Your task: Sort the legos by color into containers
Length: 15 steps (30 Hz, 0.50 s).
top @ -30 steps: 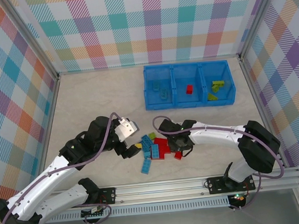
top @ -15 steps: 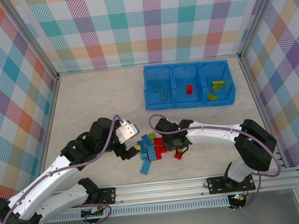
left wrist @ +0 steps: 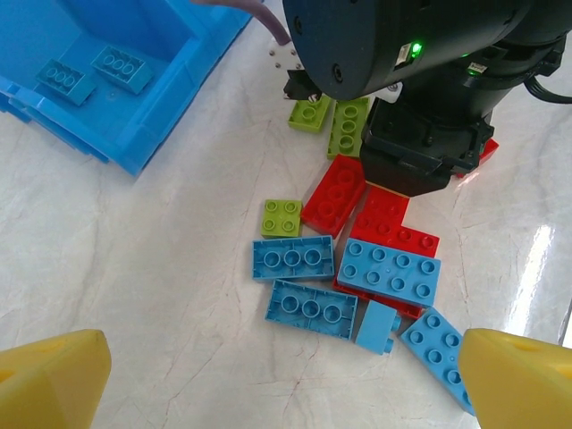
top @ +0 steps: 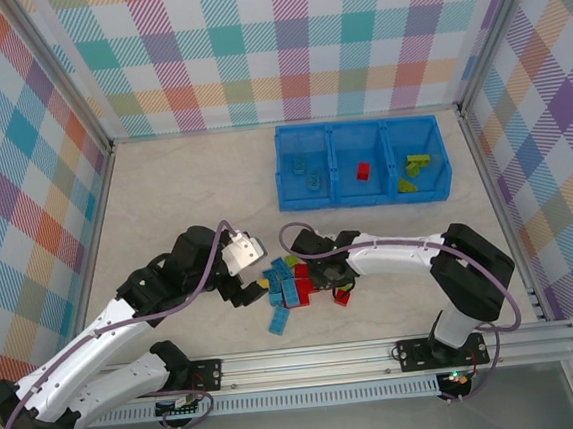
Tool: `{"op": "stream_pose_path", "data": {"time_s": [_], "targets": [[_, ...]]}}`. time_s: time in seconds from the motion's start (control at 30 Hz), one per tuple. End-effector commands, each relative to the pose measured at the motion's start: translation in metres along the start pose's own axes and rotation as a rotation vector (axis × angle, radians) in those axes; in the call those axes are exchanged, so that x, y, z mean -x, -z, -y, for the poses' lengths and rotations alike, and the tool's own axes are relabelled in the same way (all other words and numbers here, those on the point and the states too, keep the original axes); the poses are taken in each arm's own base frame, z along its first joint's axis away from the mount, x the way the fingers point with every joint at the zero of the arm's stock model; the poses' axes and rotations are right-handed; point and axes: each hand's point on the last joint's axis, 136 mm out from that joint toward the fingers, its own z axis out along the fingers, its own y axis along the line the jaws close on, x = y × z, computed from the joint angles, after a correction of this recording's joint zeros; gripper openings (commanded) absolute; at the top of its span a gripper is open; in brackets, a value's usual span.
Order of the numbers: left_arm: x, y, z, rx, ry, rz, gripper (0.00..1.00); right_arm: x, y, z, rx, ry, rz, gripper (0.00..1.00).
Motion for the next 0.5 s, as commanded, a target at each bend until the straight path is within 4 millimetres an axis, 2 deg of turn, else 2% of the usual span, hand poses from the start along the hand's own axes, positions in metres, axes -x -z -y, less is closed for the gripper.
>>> {"op": "stream_pose_path", "data": {"time_s": [0.0, 0.13, 0.2, 0.27, 0.33, 0.4, 0.47], "targets": [[-0.005, 0.002, 0.007, -0.029, -0.028, -0.001, 1.00, 0.005, 0.005, -0.002, -0.003, 0.005, 0.029, 0.24], [-0.007, 0.003, 0.022, -0.109, -0.076, 0.019, 1.00, 0.017, 0.030, -0.001, 0.037, -0.008, 0.105, 0.21], [-0.005, 0.005, 0.026, -0.129, -0.085, 0.042, 1.00, 0.033, 0.051, 0.003, 0.047, -0.010, 0.183, 0.20], [-0.003, 0.006, 0.027, -0.133, -0.088, 0.057, 1.00, 0.057, 0.076, 0.014, 0.037, -0.007, 0.280, 0.19], [-0.003, 0.006, 0.025, -0.116, -0.089, 0.058, 1.00, 0.091, 0.101, 0.034, 0.029, -0.021, 0.387, 0.19], [-0.004, 0.005, 0.022, -0.097, -0.088, 0.052, 1.00, 0.127, 0.119, 0.061, 0.025, -0.072, 0.475, 0.19], [-0.005, 0.005, 0.020, -0.090, -0.084, 0.047, 1.00, 0.164, 0.127, 0.090, 0.022, -0.134, 0.536, 0.18]]}}
